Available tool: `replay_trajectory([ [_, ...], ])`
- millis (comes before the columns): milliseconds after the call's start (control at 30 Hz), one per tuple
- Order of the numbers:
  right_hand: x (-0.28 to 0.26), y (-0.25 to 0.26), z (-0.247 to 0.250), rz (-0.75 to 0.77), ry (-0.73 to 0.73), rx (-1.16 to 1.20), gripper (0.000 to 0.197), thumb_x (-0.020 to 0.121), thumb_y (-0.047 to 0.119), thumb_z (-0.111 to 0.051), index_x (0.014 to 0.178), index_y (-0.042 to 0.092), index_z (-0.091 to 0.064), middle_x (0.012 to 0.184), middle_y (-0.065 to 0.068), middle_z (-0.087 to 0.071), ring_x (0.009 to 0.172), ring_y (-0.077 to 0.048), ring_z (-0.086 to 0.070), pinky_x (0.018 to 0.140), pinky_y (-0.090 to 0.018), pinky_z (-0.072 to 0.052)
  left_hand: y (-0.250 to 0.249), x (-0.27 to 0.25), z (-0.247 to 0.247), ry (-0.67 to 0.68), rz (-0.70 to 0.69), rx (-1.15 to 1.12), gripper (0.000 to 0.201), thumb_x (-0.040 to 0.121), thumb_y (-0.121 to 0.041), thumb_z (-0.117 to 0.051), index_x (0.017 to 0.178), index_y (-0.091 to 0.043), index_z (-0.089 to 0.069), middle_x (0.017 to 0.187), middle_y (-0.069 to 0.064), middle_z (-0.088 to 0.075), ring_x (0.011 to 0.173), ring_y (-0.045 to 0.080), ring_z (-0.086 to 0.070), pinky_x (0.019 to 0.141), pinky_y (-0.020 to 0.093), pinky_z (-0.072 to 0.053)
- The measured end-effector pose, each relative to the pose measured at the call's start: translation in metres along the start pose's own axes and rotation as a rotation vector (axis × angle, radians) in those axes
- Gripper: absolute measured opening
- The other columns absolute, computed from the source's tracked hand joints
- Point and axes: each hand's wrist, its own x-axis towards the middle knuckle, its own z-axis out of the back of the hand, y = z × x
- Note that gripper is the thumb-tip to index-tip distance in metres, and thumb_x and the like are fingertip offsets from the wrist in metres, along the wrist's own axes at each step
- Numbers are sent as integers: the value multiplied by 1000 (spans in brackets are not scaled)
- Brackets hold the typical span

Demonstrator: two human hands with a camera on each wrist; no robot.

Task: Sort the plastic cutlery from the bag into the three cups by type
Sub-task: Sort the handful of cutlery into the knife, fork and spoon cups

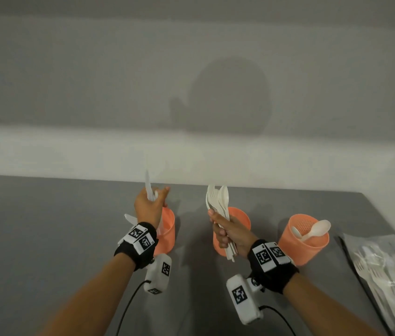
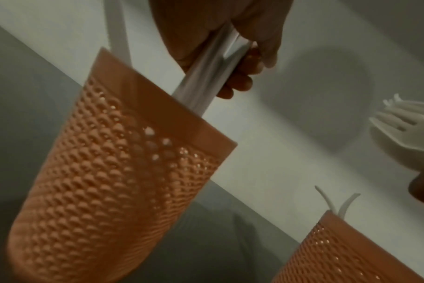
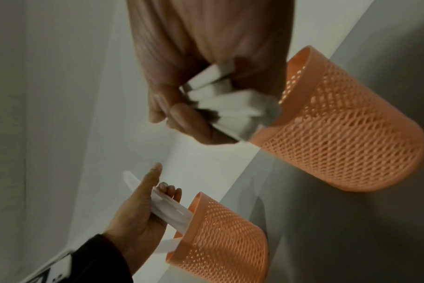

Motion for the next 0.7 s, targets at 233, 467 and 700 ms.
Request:
replay_trajectory([
  [233,-1,-6,-3,46,-55,-27,15,91,28,-58,79,21,-52,43,6,-35,31,-5,-29,34,-17,-28,-1,-5,-3,-37,-192,211,10,84,-20,-66,88,-11,-62,92,-3,-60,88,11,-54,85,24,-41],
  [467,-5,-12,-6,50,-80,-37,15,93,31,-53,90,17,-55,44,7,-37,33,-6,-31,36,-18,-29,-32,-45,-22,180,-203,153,13,91,-23,-56,95,-13,-62,95,0,-63,88,13,-58,80,21,-44],
  [700,-26,-9,-9,55,-55,-85,29,97,43,-41,86,18,-52,53,2,-38,32,-5,-31,36,-16,-27,-26,-74,-48,459,170,65,25,89,-31,-59,71,-14,-55,62,0,-58,54,8,-57,53,19,-43],
])
